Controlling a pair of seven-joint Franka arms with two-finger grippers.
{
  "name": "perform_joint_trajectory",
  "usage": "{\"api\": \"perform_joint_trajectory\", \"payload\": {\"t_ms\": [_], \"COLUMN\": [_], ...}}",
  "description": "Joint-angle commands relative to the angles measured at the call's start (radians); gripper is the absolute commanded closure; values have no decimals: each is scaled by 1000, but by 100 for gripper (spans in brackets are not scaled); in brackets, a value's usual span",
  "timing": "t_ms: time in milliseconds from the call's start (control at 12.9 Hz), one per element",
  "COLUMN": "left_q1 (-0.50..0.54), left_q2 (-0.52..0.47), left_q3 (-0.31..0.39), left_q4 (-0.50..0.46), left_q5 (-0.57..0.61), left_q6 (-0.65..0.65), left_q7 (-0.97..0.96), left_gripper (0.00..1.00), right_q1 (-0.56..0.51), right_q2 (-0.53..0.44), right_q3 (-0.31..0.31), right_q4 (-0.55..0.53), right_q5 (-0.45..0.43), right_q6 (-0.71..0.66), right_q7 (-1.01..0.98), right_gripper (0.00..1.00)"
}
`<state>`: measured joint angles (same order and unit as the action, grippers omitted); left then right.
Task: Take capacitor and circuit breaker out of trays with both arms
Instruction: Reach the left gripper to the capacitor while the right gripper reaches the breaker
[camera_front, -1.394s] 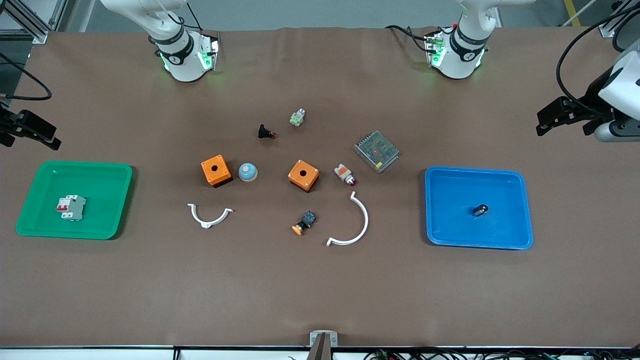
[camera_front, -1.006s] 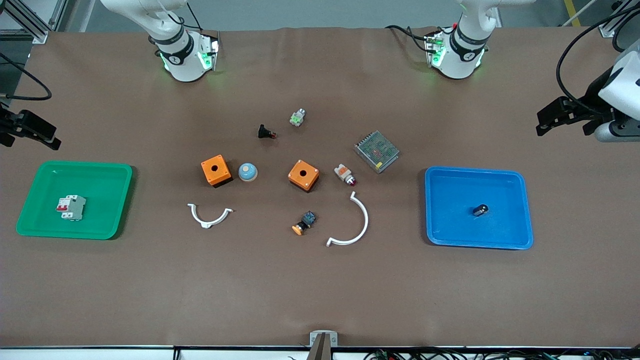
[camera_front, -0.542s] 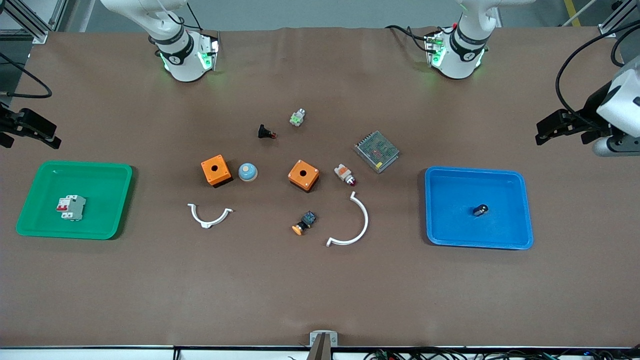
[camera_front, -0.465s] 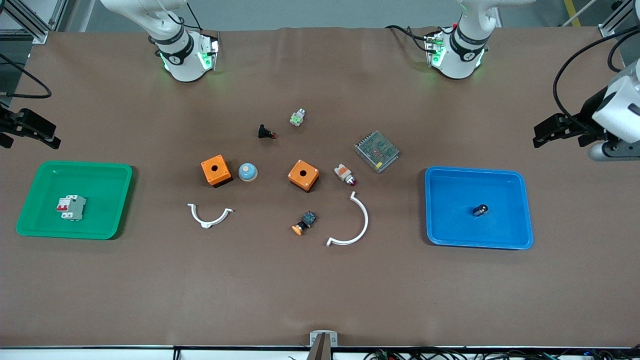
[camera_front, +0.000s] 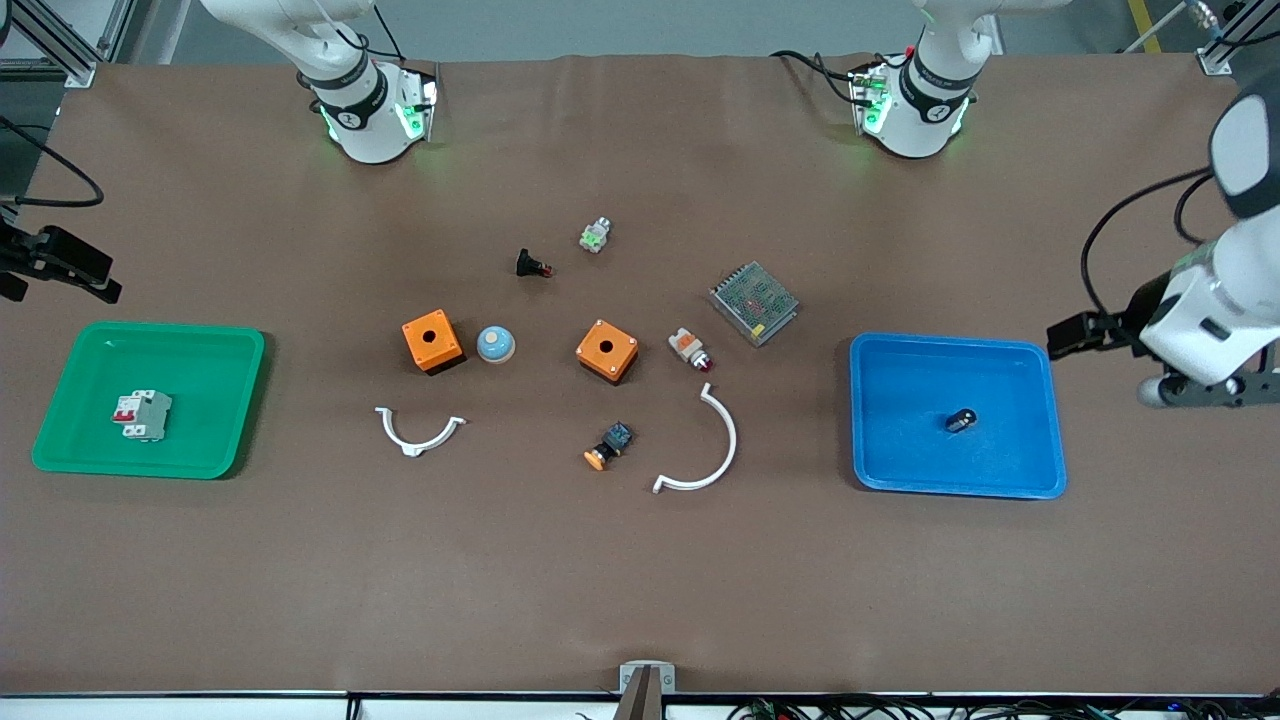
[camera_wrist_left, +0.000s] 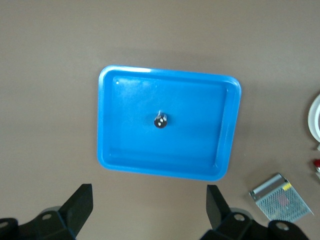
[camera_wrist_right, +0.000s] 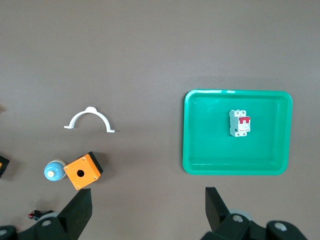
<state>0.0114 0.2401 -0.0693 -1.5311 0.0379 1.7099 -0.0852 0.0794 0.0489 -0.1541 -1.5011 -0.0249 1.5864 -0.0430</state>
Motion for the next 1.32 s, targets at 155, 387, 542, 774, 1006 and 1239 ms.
{"api": "perform_joint_trajectory", "payload": {"t_ms": [155, 387, 542, 774, 1006, 1239], "left_q1": [28, 28, 25, 41, 45, 38], "left_q2": [74, 145, 182, 206, 194, 203], "left_q3": [-6, -4, -4, -4, -9, -20], "left_q4": [-52, -56, -89, -168, -302, -313], "left_q5": [17, 19, 19, 19, 20, 17], "left_q6": [145, 206, 270, 376, 485, 490], "left_q7": [-8, -54, -67, -67, -58, -48], "left_gripper": [0, 1, 4, 5, 19, 20], "right_q1": [-32, -121, -194, -306, -397, -434], "right_q2": [51, 87, 140, 225, 356, 462], "right_q3": [-2, -2, -2, -1, 1, 4], "right_q4": [13, -24, -27, -53, -62, -64], "right_q5": [-59, -64, -64, -63, -49, 8], "right_q6": [-25, -16, 9, 142, 311, 391], "right_q7": [-17, -87, -136, -324, -489, -535], "right_gripper": [0, 0, 0, 0, 0, 0]}}
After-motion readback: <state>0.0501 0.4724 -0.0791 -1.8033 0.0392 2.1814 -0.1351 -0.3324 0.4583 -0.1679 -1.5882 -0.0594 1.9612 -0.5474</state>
